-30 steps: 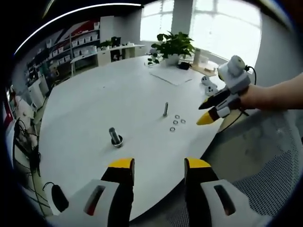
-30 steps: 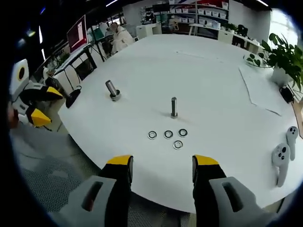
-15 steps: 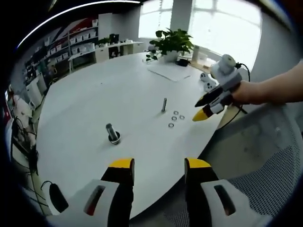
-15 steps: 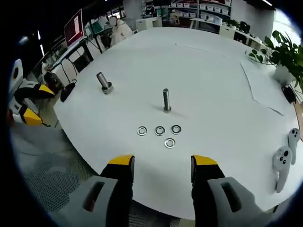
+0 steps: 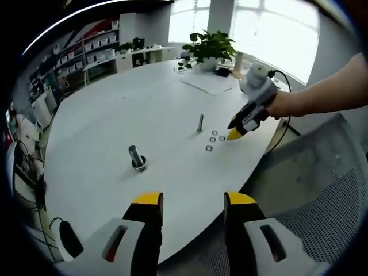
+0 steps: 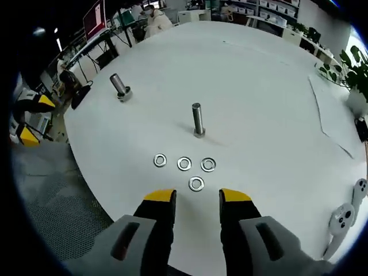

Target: Place the washer onto the threaded stud by aligning its center hole with the stud, sliding it down to the base, and recovering from edge contact or off-axis alignment until the washer reaches the visible bottom stop.

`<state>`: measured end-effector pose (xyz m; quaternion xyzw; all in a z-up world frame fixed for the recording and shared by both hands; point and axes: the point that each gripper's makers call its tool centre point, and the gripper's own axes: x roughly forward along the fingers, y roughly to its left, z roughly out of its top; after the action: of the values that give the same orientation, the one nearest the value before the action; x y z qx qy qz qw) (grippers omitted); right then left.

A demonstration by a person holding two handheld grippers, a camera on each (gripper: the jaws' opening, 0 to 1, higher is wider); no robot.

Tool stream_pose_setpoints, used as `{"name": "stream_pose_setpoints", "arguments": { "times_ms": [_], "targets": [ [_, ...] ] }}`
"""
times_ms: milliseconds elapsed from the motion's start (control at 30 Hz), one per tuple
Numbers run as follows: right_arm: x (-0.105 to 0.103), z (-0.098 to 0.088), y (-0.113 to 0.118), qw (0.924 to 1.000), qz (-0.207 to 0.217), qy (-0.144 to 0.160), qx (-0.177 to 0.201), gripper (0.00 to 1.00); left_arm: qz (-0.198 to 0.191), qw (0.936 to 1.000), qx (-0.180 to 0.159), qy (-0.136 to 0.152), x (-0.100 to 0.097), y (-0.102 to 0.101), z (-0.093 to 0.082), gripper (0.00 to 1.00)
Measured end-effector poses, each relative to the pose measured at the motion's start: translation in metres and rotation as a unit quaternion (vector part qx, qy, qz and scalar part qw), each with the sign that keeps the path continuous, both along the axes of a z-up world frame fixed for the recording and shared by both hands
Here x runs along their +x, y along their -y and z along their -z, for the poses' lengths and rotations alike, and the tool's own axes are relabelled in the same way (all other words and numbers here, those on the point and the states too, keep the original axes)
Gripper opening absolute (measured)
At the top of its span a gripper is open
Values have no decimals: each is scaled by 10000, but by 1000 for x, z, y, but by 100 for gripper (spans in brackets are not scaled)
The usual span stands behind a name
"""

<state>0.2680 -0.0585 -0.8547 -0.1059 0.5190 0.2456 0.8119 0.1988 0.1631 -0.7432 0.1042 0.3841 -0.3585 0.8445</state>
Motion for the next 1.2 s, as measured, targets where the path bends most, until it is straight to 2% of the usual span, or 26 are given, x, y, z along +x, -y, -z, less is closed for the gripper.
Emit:
{"name": "stream_pose_setpoints", "arguments": {
  "times_ms": [400, 533, 567, 633, 700, 800, 1000, 1100, 1200],
  "targets": [
    [6, 10, -9, 9973, -645, -122, -333, 26, 1, 9999, 90, -44, 0, -2, 4, 41],
    [3, 14, -6, 9913, -1093, -238, -697, 23, 11, 9999, 101, -41, -1, -1, 4, 41],
    [8, 14, -8, 9910, -1146, -84, -687, 22, 1, 10000, 79, -49, -1, -1, 4, 41],
    [6, 13, -8, 9922, -1032, -224, -661, 22, -16, 10000, 44, -39, 0, -1, 3, 41],
    [6, 13, -8, 9913, -1096, -255, -689, 22, -18, 10000, 41, -75, 0, -1, 4, 41],
    [4, 13, -9, 9847, -1496, -257, -854, 22, 27, 9999, 73, -89, -2, 0, 5, 41],
    [2, 14, -11, 9790, -1704, -466, -1014, 21, 26, 10000, 74, -51, -1, 0, 4, 41],
    [4, 15, -9, 9780, -1673, -631, -1076, 19, 40, 9999, 101, -70, -2, 0, 5, 41],
    [7, 15, -7, 9768, -1690, -673, -1128, 16, 71, 9999, 111, -71, -3, 1, 6, 41]
  ]
}}
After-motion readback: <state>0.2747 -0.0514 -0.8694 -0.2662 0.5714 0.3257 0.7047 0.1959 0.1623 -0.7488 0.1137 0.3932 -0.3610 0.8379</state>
